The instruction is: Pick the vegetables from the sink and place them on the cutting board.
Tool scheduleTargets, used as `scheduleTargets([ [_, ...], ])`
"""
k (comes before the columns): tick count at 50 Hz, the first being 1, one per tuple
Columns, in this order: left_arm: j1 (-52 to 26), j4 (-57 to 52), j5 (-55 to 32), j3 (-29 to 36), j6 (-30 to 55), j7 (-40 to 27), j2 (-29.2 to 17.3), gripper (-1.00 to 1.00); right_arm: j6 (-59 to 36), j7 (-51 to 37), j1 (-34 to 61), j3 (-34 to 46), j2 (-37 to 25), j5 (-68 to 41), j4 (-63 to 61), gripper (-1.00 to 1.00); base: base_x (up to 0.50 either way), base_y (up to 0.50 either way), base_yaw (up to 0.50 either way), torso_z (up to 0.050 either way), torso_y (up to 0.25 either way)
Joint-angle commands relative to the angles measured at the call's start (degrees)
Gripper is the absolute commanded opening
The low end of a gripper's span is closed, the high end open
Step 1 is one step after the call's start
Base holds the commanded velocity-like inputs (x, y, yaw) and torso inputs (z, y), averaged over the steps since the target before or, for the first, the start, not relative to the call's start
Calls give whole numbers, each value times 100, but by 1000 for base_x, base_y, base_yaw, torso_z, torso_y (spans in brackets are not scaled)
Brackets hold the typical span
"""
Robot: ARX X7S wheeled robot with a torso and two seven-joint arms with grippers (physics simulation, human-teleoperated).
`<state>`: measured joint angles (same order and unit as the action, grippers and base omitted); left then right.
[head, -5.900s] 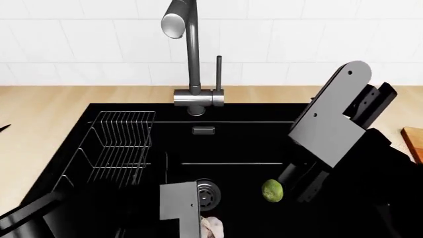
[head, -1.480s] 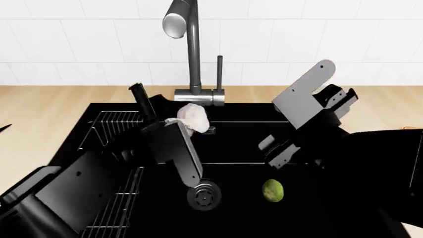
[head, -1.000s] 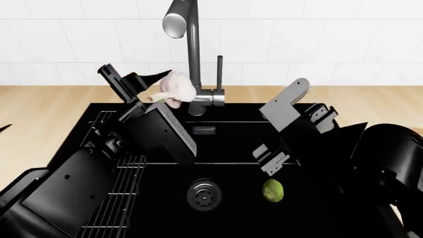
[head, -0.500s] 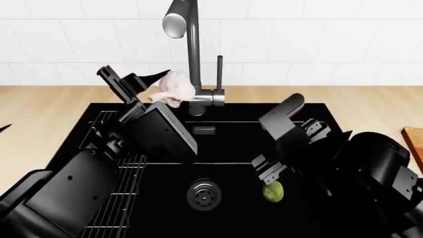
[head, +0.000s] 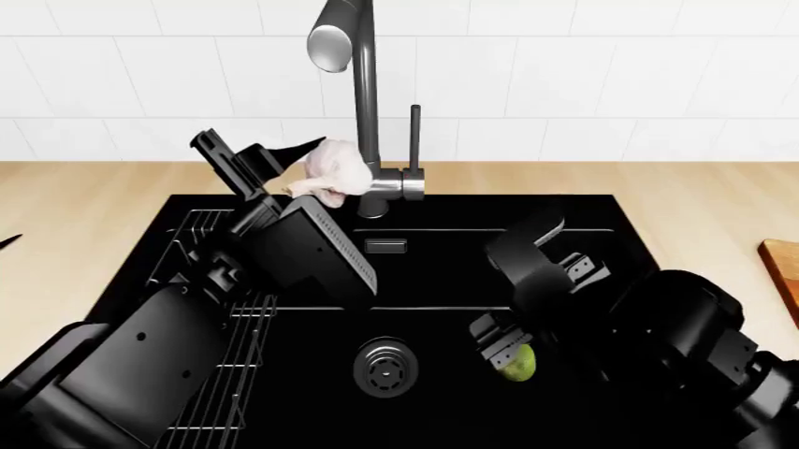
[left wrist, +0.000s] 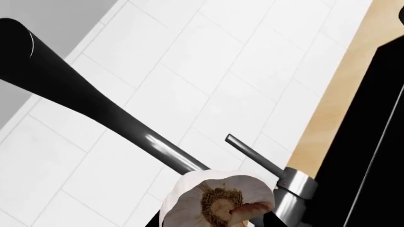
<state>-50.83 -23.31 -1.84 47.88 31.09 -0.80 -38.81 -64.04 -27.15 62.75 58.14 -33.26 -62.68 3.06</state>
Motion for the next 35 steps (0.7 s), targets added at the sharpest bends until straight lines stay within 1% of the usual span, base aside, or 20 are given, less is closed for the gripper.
scheduleTargets([
  [1,4,27,-96,-12,-10,-51,20,-100,157,241,-127,72,91,29,244,100,0,0,0,0,0],
  [35,21,73,-116,-6,-45,-43,41,-100,179,574,-304,186,248,-79,673,100,0,0,0,0,0],
])
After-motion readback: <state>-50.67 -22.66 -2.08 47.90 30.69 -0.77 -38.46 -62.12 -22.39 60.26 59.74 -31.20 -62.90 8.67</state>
